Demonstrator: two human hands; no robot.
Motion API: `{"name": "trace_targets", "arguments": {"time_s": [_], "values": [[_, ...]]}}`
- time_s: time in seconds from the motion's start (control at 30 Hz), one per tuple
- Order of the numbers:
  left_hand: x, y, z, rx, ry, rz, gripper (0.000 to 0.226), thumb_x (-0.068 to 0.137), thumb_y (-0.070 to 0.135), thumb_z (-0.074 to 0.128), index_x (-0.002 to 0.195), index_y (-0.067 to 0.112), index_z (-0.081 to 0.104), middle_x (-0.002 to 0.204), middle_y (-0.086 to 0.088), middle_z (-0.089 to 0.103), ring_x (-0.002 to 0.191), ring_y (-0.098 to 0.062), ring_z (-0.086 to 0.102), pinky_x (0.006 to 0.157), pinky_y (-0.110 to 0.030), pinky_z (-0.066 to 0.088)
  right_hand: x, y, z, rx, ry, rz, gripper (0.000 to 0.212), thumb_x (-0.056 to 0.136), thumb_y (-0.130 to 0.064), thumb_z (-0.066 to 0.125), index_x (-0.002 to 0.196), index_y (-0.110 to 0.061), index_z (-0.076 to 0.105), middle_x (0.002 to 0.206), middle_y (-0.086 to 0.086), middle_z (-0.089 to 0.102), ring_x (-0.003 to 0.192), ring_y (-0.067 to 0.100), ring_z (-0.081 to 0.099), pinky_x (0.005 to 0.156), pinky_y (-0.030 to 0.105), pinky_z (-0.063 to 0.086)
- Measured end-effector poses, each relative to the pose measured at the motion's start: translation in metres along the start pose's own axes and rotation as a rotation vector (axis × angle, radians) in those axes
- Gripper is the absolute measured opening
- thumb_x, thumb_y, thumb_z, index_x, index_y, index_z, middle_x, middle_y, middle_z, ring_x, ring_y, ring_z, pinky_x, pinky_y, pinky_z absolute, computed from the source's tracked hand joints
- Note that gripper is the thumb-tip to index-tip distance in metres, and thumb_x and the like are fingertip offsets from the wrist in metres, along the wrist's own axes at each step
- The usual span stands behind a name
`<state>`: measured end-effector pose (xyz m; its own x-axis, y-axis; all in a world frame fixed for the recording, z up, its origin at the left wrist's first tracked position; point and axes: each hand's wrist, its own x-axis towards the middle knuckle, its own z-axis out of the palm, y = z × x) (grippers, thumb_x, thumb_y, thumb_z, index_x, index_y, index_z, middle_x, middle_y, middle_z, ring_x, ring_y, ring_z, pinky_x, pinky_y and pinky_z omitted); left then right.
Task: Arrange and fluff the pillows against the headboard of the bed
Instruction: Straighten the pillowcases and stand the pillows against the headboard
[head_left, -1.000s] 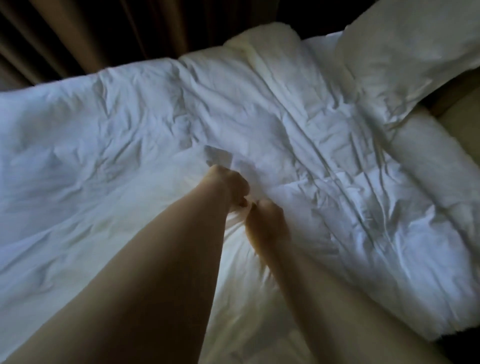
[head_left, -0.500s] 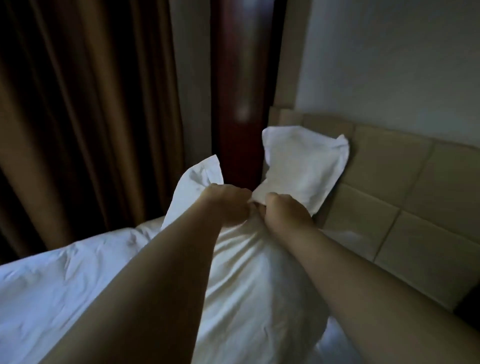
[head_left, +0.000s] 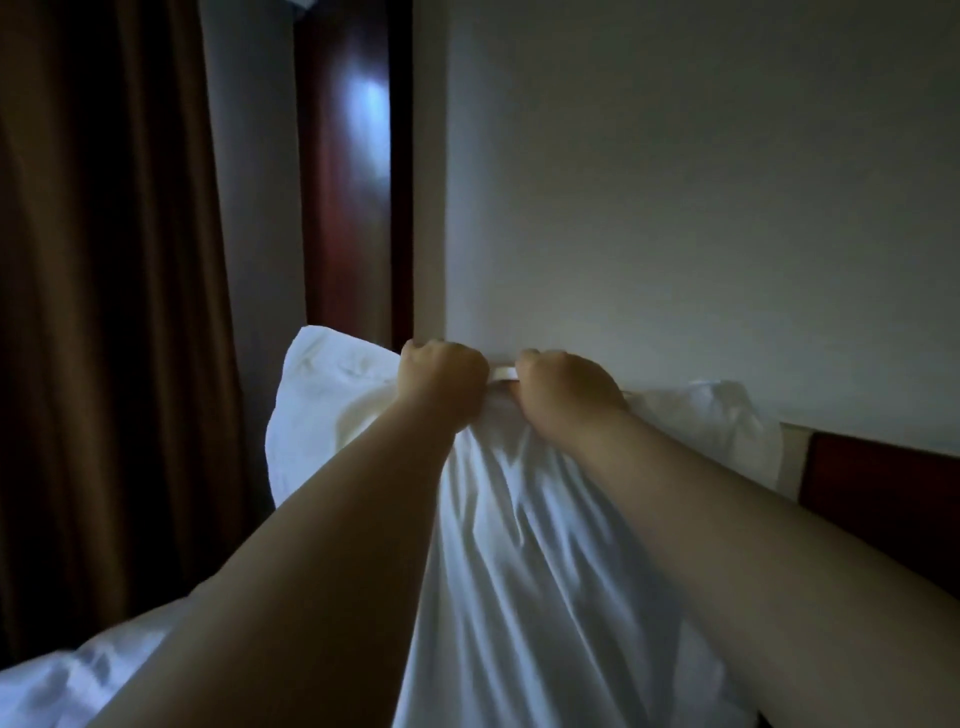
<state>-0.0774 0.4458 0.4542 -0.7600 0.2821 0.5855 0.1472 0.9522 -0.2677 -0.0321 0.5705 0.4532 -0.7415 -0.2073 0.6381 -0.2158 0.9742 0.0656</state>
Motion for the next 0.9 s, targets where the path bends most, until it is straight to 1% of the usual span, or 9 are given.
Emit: {"name": "trace_targets", "arguments": {"time_s": [0.07,0.13,0.27,0.43,0.57,0.67,0.73,0.83,0.9], "values": [[0.029,0.043,-0.010,-0.025,0.056,-0.011,0.025,0.089,0.017,0.049,0.105,0.023,0.068,0.109,0.000,0.067,0.109,-0.024,0.058,0.091,-0.038,0.039,0.002,0.050,-0.012,-0.012,0.024,-0.004,0.030,0.099,-0.026,0.041,0.106,0.000,0.056,0.107,0.020,0.065,0.096,0.039,0.062,0.070,0.036,0.040],[0.047,0.070,-0.013,-0.030,0.079,-0.020,0.026,0.089,0.015,0.049,0.105,0.023,0.068,0.110,-0.001,0.066,0.110,-0.025,0.057,0.090,-0.039,0.039,0.005,0.081,-0.016,-0.035,0.047,-0.008,0.028,0.099,-0.025,0.042,0.104,-0.001,0.056,0.105,0.020,0.065,0.094,0.039,0.063,0.068,0.034,0.036],[0.089,0.136,-0.005,-0.057,0.113,0.003,0.027,0.090,0.013,0.047,0.104,0.020,0.069,0.110,-0.002,0.066,0.110,-0.026,0.056,0.089,-0.037,0.039,0.008,0.155,-0.012,-0.068,0.045,0.024,0.025,0.099,-0.021,0.041,0.102,-0.002,0.056,0.105,0.019,0.066,0.095,0.039,0.063,0.067,0.033,0.035],[0.128,0.185,0.021,-0.009,0.135,0.083,0.026,0.091,0.011,0.047,0.102,0.016,0.070,0.109,-0.002,0.067,0.107,-0.028,0.057,0.089,-0.034,0.039,0.011,0.215,0.021,-0.062,0.008,0.086,0.022,0.099,-0.017,0.039,0.103,-0.003,0.055,0.105,0.018,0.066,0.095,0.038,0.064,0.068,0.033,0.037],[0.154,0.212,0.048,-0.015,0.126,0.125,0.024,0.091,0.012,0.050,0.101,0.017,0.070,0.108,-0.002,0.067,0.105,-0.028,0.058,0.087,-0.033,0.039,0.019,0.246,0.048,-0.056,-0.053,0.168,0.022,0.099,-0.015,0.037,0.106,-0.004,0.054,0.110,0.017,0.065,0.100,0.037,0.063,0.077,0.036,0.046],[0.175,0.219,0.069,-0.023,0.121,0.159,0.025,0.092,0.012,0.048,0.103,0.016,0.069,0.111,-0.003,0.067,0.107,-0.028,0.058,0.088,-0.033,0.039,0.031,0.261,0.068,-0.065,-0.080,0.194,0.023,0.099,-0.015,0.036,0.107,-0.004,0.054,0.112,0.016,0.065,0.103,0.037,0.062,0.082,0.038,0.047],[0.192,0.219,0.082,-0.032,0.113,0.175,0.026,0.093,0.014,0.046,0.105,0.017,0.069,0.112,-0.003,0.066,0.109,-0.028,0.057,0.089,-0.033,0.039,0.044,0.267,0.082,-0.071,-0.079,0.207,0.023,0.099,-0.017,0.036,0.106,-0.004,0.054,0.111,0.016,0.065,0.102,0.037,0.062,0.081,0.037,0.046],[0.217,0.214,0.101,-0.054,0.113,0.170,0.024,0.092,0.015,0.049,0.104,0.019,0.069,0.112,-0.002,0.067,0.110,-0.027,0.057,0.089,-0.033,0.039,0.068,0.274,0.100,-0.079,-0.040,0.203,0.022,0.098,-0.018,0.040,0.101,-0.004,0.056,0.105,0.017,0.066,0.095,0.037,0.063,0.070,0.034,0.040],[0.230,0.209,0.119,-0.075,0.117,0.163,0.023,0.090,0.014,0.051,0.103,0.019,0.069,0.110,-0.002,0.067,0.108,-0.027,0.058,0.088,-0.033,0.040,0.083,0.276,0.117,-0.095,-0.011,0.195,0.021,0.096,-0.020,0.043,0.099,-0.004,0.057,0.103,0.017,0.067,0.092,0.037,0.064,0.068,0.033,0.038]]}}
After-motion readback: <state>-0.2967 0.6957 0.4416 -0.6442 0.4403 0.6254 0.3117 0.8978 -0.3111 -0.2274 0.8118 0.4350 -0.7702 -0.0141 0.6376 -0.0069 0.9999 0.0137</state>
